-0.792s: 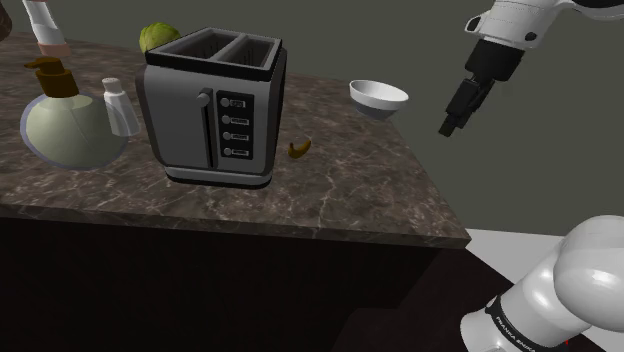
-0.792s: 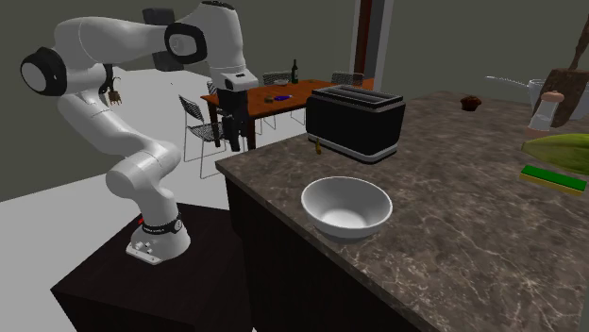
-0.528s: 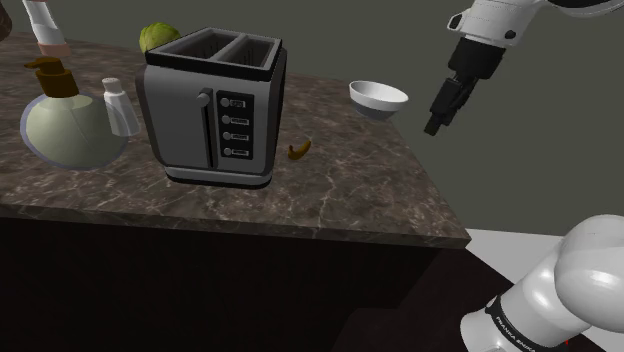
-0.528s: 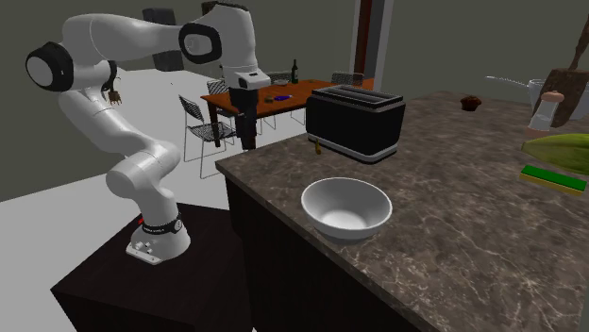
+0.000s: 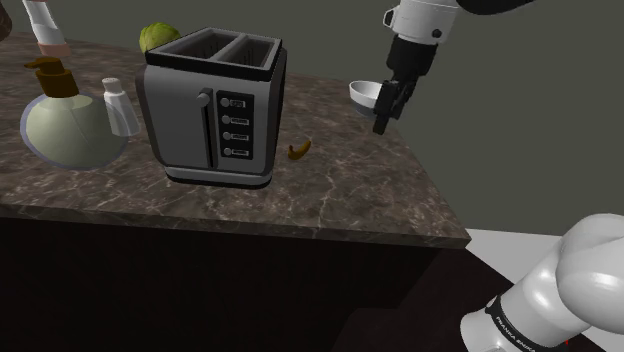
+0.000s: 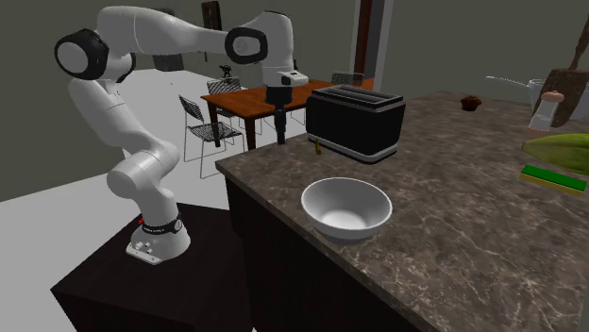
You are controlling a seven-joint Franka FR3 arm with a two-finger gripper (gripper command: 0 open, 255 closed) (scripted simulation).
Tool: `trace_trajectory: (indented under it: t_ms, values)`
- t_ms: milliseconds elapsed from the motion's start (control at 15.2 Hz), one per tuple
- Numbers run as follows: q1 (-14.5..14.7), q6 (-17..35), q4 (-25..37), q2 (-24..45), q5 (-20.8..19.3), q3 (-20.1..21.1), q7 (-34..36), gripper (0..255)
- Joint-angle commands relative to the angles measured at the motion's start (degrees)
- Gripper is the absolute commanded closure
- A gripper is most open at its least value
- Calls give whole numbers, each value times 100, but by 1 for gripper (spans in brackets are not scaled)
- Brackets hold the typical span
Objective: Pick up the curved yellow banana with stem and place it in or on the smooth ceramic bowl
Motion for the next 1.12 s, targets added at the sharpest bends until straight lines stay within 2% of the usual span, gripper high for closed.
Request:
trace_trajectory:
  t_ms: [0,462,792,1056]
  values:
    - [51,83,259,378,-142,227,112,0]
    - [255,107,1488,1913,-953,971,610,0]
    - [587,-124,2528,3105,-1752,1360,989,0]
    - [558,186,2209,3086,-1759,1316,998,0]
